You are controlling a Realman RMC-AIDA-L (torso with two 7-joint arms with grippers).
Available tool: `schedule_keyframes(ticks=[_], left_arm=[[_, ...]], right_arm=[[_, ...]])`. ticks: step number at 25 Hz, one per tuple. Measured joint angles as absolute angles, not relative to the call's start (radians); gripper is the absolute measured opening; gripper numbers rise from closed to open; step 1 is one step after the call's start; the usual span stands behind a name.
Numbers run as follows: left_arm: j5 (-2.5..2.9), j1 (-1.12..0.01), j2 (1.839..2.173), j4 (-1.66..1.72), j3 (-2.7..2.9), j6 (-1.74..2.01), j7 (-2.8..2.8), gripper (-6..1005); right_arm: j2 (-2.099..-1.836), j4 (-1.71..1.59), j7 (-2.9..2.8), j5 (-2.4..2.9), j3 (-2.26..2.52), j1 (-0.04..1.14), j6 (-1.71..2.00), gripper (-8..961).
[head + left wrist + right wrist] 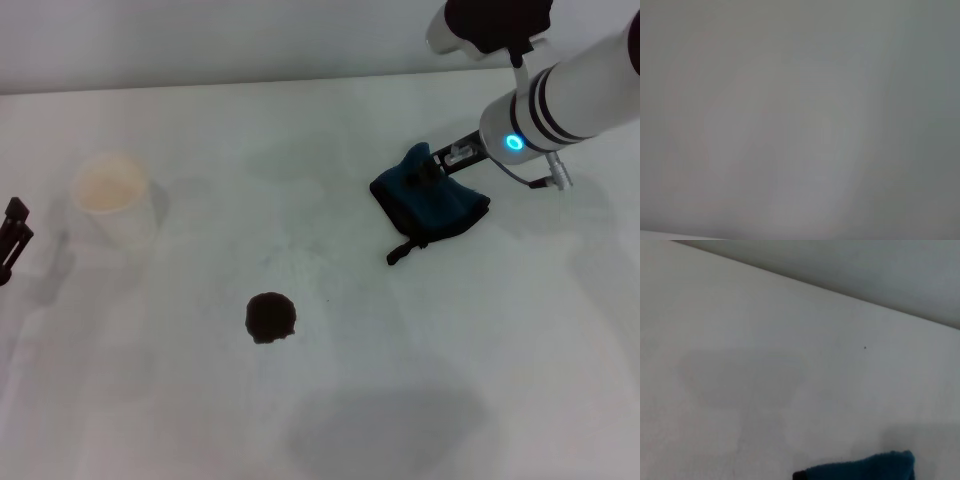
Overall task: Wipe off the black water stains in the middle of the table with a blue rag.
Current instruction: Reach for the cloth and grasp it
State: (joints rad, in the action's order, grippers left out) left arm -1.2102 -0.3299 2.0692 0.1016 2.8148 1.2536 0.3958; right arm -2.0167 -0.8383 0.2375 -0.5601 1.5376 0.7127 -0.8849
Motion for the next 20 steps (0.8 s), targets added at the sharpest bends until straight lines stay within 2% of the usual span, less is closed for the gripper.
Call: schedule_keyframes(ticks=[14, 20], left_arm=[[-1.21, -0.354, 2.069, 0.097, 2.813, 1.237, 0.394, 888], [-1.21, -0.364, 2.069, 0.089, 2.813, 1.226, 0.395, 888]], right_arm=[[-2.02, -0.824, 0.243, -0.561, 1.544, 0.716, -0.893, 630], [-2.02, -0.824, 0.245, -0.561, 1.546, 0.717, -0.89, 399]])
